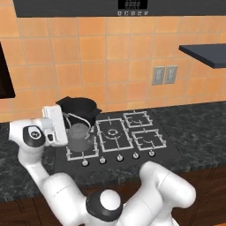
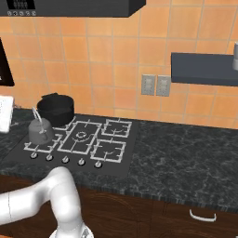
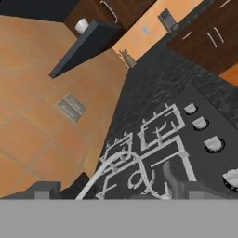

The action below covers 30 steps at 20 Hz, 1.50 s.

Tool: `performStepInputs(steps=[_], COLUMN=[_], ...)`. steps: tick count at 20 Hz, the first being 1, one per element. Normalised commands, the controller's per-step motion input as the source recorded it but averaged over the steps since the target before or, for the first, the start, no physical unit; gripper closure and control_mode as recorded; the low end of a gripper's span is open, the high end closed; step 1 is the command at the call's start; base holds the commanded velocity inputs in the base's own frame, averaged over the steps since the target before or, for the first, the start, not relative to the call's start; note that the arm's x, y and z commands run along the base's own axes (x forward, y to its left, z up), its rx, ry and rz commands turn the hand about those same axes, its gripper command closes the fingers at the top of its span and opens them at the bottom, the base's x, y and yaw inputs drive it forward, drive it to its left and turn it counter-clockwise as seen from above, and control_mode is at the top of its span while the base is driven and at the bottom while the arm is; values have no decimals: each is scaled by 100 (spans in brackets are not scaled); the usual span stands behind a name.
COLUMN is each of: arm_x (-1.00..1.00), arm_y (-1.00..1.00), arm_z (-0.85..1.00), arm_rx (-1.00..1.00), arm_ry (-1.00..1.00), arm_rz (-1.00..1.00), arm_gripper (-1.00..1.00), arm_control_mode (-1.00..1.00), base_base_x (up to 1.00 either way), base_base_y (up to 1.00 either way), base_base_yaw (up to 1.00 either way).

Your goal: Pick the kettle from the counter and place it on a stove burner. Then turn the burner on.

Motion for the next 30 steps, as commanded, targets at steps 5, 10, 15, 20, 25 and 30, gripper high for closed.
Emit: performStepInputs(steps=[5, 10, 15, 20, 25, 30], arm_x=[-99, -77, -28, -6, -33, -29], arm_y=[-5, -75, -81, -52, -4, 3], arm_z=[20, 1, -8, -3, 6, 0], arm_rx=[1, 0, -1, 0, 0, 0], arm_ry=[-1, 0, 7, 33, 54, 57], arm_rz=[4, 37, 58, 60, 45, 40], arm_gripper=[-100, -100, -100, -100, -100, -100], arm_control_mode=[-100, -100, -100, -100, -100, -100], base_base_x=[0, 0, 0, 0, 0, 0], base_base_y=[0, 0, 0, 0, 0, 0], base_base_yaw=[0, 0, 0, 0, 0, 0])
